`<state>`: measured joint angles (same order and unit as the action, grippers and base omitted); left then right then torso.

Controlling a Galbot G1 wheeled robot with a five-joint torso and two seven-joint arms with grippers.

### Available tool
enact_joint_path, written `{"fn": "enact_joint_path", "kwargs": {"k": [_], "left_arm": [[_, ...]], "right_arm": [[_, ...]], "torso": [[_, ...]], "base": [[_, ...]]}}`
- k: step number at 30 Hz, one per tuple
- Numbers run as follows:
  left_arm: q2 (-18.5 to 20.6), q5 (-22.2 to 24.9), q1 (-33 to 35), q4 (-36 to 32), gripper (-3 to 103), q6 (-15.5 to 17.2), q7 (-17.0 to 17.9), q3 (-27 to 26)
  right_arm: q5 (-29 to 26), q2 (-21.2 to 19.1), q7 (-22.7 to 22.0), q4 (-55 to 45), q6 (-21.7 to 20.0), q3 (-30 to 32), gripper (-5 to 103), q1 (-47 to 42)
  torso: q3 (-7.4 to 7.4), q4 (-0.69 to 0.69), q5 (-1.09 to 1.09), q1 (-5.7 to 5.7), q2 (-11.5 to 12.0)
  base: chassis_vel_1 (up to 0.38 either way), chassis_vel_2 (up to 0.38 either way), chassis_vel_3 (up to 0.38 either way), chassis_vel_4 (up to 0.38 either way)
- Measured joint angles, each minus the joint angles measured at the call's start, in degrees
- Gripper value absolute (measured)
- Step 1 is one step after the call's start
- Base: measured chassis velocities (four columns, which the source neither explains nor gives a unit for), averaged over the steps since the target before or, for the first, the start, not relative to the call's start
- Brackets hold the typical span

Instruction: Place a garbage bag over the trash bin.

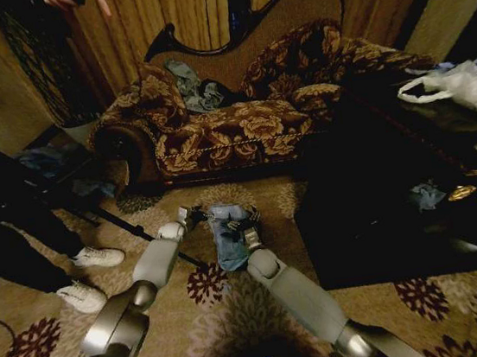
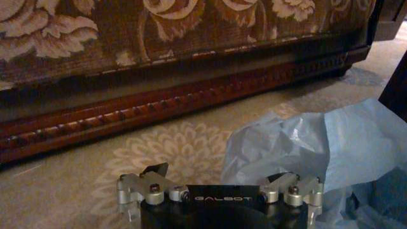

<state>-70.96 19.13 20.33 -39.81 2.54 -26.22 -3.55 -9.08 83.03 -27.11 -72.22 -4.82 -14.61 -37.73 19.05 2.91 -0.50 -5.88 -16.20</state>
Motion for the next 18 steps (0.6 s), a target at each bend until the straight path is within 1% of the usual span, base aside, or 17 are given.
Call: {"fn": "enact_joint_path", "kwargs": {"k": [6, 12, 13, 15, 16, 18], "left_arm": [[0.5, 0.7, 0.3, -0.4, 100, -0.5, -0.2, -0.1], [0.5, 1.2, 0.3, -0.3, 100, -0.8, -0.3, 0.0], [0.5, 1.4, 0.3, -0.2, 100, -0.8, -0.3, 0.2], [0.5, 1.5, 0.2, 0.0, 100, -0.8, -0.4, 0.3], [0.5, 1.5, 0.2, 0.0, 100, -0.8, -0.4, 0.3], [0.5, 1.7, -0.1, 0.1, 100, -0.8, -0.5, 0.4]], "right_arm": [[2.2, 0.0, 0.0, 3.2, -0.5, -0.1, 100, 1.4], [2.9, -1.5, 0.0, 3.6, -0.9, -0.1, 100, 1.4], [2.8, -2.3, 0.0, 3.3, -1.2, -0.4, 100, 1.2], [1.1, -3.9, -0.5, 1.3, -2.4, -1.3, 100, 0.4], [1.1, -3.9, -0.5, 1.3, -2.4, -1.3, 100, 0.4], [-3.4, -5.0, -1.5, -1.1, -4.5, -2.5, 100, -0.2]], "torso": [[0.00, 0.00, 0.01, 0.00, 0.0], [0.00, 0.00, 0.01, 0.00, 0.0], [-0.01, 0.01, 0.01, 0.00, 0.0], [0.00, 0.01, 0.00, 0.00, 0.0], [0.00, 0.01, 0.00, 0.00, 0.0], [-0.01, 0.01, 0.01, 0.01, 0.0]], "base": [[0.000, 0.000, 0.000, 0.000], [0.000, 0.000, 0.000, 0.000], [0.000, 0.000, 0.000, 0.000], [0.000, 0.000, 0.000, 0.000], [0.000, 0.000, 0.000, 0.000], [0.000, 0.000, 0.000, 0.000]]}}
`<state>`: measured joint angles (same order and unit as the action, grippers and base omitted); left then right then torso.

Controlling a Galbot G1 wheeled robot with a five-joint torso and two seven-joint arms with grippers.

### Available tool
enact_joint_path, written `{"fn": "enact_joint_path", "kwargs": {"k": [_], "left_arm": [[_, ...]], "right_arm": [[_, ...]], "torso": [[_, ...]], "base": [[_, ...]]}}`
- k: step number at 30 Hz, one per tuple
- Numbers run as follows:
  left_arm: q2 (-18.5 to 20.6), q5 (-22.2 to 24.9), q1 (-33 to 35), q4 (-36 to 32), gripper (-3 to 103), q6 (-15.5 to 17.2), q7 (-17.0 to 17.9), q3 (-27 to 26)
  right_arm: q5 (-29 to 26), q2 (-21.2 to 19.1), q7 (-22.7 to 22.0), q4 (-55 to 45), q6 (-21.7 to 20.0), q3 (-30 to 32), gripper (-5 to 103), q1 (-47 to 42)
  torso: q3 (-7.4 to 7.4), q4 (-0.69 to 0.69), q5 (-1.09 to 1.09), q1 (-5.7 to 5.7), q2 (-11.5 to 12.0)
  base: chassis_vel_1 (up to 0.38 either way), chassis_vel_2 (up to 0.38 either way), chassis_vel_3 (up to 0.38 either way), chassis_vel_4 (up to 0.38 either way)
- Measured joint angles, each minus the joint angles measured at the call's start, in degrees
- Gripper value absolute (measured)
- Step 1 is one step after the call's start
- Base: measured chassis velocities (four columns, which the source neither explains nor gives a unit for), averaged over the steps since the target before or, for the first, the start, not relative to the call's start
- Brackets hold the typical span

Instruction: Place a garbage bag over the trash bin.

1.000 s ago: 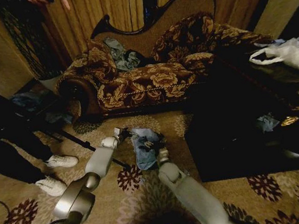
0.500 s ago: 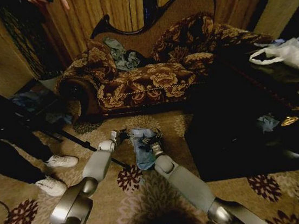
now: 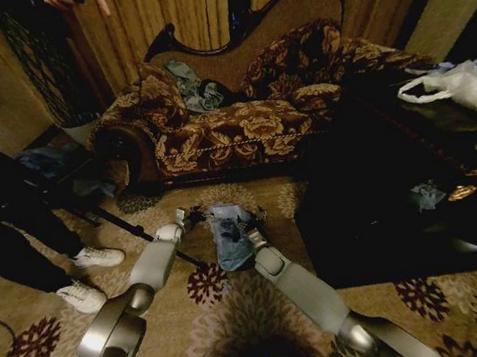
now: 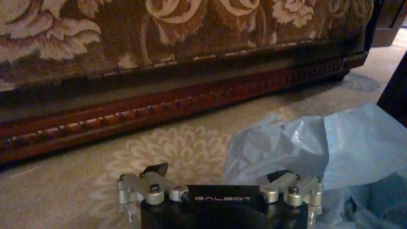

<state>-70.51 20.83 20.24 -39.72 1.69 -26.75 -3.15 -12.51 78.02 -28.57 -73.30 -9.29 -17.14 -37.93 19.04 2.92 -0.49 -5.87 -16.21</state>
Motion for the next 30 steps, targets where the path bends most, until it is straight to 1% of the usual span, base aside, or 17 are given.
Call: {"fn": "enact_joint_path", "kwargs": {"k": [1, 2, 3, 4, 5, 7, 8, 16, 26, 30], "left_arm": [[0.0, 0.0, 0.0, 0.0, 100, 0.0, 0.0, 0.0], [0.0, 0.1, -0.1, 0.0, 100, 0.0, 0.0, 0.0], [0.0, 0.1, -0.2, 0.1, 100, 0.1, 0.0, 0.0], [-0.1, 0.1, -0.2, 0.1, 100, 0.1, 0.0, 0.0], [-0.1, 0.1, -0.2, 0.1, 100, 0.1, 0.0, 0.0], [-0.1, 0.2, -0.1, -0.1, 100, 0.1, -0.1, 0.0], [-0.1, 0.2, -0.1, -0.1, 100, 0.1, -0.1, 0.0], [-0.3, 0.0, 0.5, -0.7, 100, 0.1, -0.5, -0.2], [-0.3, 0.0, 1.7, -1.3, 100, -0.3, -0.5, -0.5], [0.0, 0.3, 2.1, -1.7, 100, -0.8, -0.5, -0.7]], "right_arm": [[0.0, 0.0, 0.0, 0.0, 0.0, 0.0, 100, 0.0], [-1.5, 0.1, -0.4, -0.1, -0.4, -0.2, 100, 0.0], [-5.0, 0.9, -1.9, -0.1, -1.4, -0.2, 100, 0.1], [-7.0, 1.5, -3.0, -0.1, -1.8, -0.2, 100, 0.3], [-7.0, 1.5, -3.0, -0.1, -1.8, -0.2, 100, 0.3], [-11.8, 3.3, -6.1, 0.3, -2.9, 0.0, 100, 0.8], [-12.3, 3.6, -6.6, 0.5, -3.0, 0.2, 100, 1.0], [-12.6, 3.8, -7.6, 2.0, -2.6, 1.0, 100, 3.1], [-10.9, 4.6, -6.4, 7.6, -0.9, 1.5, 100, 5.9], [-9.9, 3.8, -5.9, 9.5, -0.6, 1.2, 100, 7.9]], "torso": [[0.00, 0.00, 0.00, 0.00, 0.0], [0.00, 0.00, 0.00, 0.00, 0.0], [0.00, 0.01, -0.01, 0.00, 0.0], [0.00, 0.00, 0.00, 0.00, 0.0], [0.00, 0.00, 0.00, 0.00, 0.0], [0.00, -0.02, 0.00, 0.00, 0.0], [0.00, -0.02, 0.00, 0.00, 0.0], [0.00, 0.00, 0.00, 0.00, 0.0], [0.00, -0.01, 0.00, 0.00, 0.0], [0.00, -0.01, -0.01, 0.00, 0.0]], "base": [[0.000, 0.000, 0.000, 0.000], [0.000, 0.000, 0.000, 0.000], [0.000, 0.000, 0.000, 0.000], [0.000, 0.000, 0.000, 0.000], [0.000, 0.000, 0.000, 0.000], [0.000, 0.000, 0.000, 0.000], [0.000, 0.000, 0.000, 0.000], [0.000, 0.000, 0.000, 0.000], [0.000, 0.000, 0.000, 0.000], [0.000, 0.000, 0.000, 0.000]]}}
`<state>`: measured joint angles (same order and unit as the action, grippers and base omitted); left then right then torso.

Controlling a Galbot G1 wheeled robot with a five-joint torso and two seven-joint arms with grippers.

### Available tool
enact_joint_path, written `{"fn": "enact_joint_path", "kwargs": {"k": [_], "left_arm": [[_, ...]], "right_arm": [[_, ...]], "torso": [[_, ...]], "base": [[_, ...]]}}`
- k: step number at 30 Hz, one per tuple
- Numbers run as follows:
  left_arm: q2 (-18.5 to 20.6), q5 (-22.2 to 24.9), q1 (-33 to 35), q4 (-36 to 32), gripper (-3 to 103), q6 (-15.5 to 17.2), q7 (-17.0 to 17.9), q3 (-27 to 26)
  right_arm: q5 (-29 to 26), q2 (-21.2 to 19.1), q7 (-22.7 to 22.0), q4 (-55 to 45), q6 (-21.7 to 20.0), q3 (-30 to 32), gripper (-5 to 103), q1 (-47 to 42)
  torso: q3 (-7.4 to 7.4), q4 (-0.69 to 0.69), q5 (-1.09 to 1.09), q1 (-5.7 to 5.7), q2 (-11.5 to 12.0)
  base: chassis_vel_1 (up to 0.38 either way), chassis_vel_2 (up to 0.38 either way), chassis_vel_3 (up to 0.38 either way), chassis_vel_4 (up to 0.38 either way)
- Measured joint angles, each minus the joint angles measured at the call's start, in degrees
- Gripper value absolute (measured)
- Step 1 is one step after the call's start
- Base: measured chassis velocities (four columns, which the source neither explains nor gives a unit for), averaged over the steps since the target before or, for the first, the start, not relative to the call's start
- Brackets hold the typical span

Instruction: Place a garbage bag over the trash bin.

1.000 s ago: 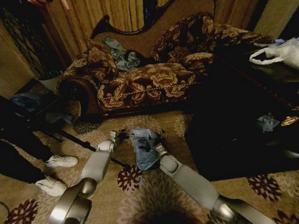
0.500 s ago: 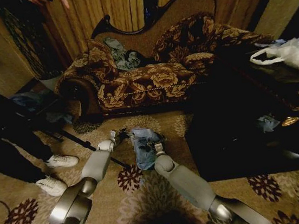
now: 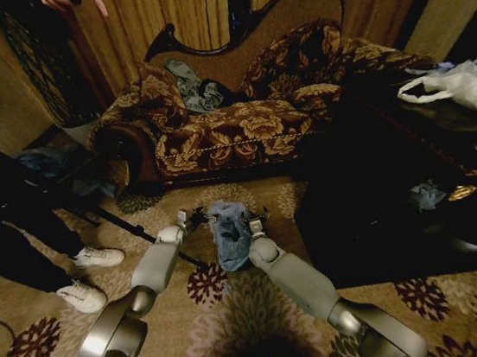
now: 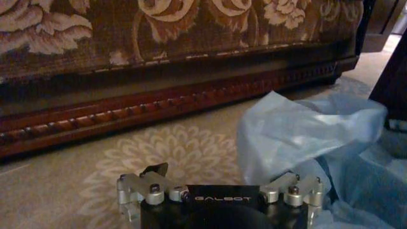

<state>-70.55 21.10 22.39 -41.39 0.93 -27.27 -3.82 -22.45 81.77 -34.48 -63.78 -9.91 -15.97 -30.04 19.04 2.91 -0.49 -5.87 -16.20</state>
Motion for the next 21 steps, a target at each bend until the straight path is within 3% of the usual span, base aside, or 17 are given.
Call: {"fn": "enact_joint_path", "kwargs": {"k": [21], "left_arm": [[3.5, 3.5, 3.6, -5.3, 100, -0.6, -0.1, -0.6]], "right_arm": [[2.6, -3.6, 5.1, 9.2, 0.5, -7.2, 100, 8.8]], "torso": [[0.00, 0.00, 0.01, 0.00, 0.0]], "base": [[0.000, 0.000, 0.000, 0.000]]}}
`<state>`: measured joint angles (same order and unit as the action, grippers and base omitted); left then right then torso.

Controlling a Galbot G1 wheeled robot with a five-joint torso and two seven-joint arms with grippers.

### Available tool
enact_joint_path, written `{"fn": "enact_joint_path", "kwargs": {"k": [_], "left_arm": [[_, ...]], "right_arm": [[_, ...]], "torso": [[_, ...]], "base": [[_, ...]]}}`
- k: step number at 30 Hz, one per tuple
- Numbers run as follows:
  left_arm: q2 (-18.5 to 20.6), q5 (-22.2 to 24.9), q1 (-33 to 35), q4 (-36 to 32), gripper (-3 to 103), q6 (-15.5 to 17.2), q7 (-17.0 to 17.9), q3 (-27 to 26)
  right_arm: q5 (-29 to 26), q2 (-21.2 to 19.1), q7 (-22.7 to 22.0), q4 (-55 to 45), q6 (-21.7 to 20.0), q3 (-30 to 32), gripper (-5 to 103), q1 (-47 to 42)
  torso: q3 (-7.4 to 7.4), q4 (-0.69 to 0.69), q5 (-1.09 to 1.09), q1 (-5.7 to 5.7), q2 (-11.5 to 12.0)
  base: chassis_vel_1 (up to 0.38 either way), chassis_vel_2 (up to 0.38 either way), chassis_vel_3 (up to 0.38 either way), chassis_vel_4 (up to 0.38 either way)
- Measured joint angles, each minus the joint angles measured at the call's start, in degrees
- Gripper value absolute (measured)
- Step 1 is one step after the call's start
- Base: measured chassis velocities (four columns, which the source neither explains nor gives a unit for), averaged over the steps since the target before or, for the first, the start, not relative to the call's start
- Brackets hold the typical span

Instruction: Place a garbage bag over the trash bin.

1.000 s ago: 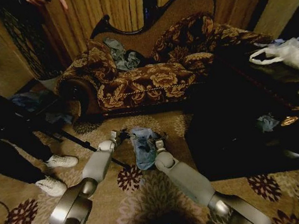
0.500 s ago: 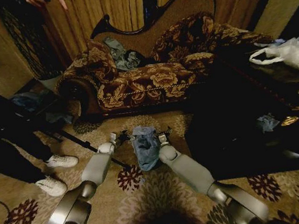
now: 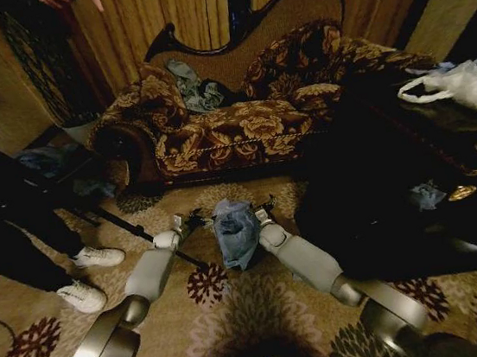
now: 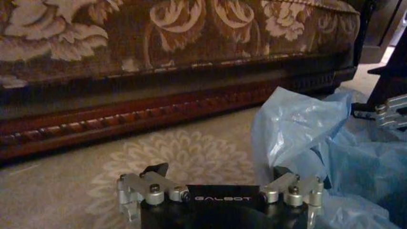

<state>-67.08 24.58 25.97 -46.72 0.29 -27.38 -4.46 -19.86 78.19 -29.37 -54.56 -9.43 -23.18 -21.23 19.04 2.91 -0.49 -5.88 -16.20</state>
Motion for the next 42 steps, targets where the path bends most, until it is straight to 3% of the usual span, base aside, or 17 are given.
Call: {"fn": "enact_joint_path", "kwargs": {"k": [8, 21, 30, 42], "left_arm": [[1.6, 1.5, 1.2, -1.7, 100, -0.2, 0.0, -0.1], [2.3, 2.5, 3.1, -4.2, 100, -0.2, 0.3, -0.8], [1.8, 2.7, 3.8, -4.9, 100, -0.1, 0.9, -1.0], [1.4, 3.4, 4.1, -4.8, 100, -0.4, 1.0, -0.8]], "right_arm": [[-0.1, -3.1, 2.0, -0.2, -0.3, -3.2, 100, 1.3], [2.0, -8.0, 10.3, 0.0, 6.0, -5.1, 100, -1.1], [2.9, -7.3, 17.9, 3.2, 12.0, -3.6, 100, -2.3], [5.2, -4.4, 20.0, 8.1, 15.3, 1.7, 100, -4.5]], "torso": [[0.00, 0.00, 0.00, 0.00, 0.0], [0.00, 0.02, -0.02, 0.00, 0.0], [0.00, 0.01, 0.00, 0.00, 0.0], [0.00, 0.02, -0.02, 0.00, 0.0]], "base": [[0.000, 0.000, 0.000, 0.000], [0.000, 0.000, 0.000, 0.000], [0.000, 0.000, 0.000, 0.000], [0.000, 0.000, 0.000, 0.000]]}}
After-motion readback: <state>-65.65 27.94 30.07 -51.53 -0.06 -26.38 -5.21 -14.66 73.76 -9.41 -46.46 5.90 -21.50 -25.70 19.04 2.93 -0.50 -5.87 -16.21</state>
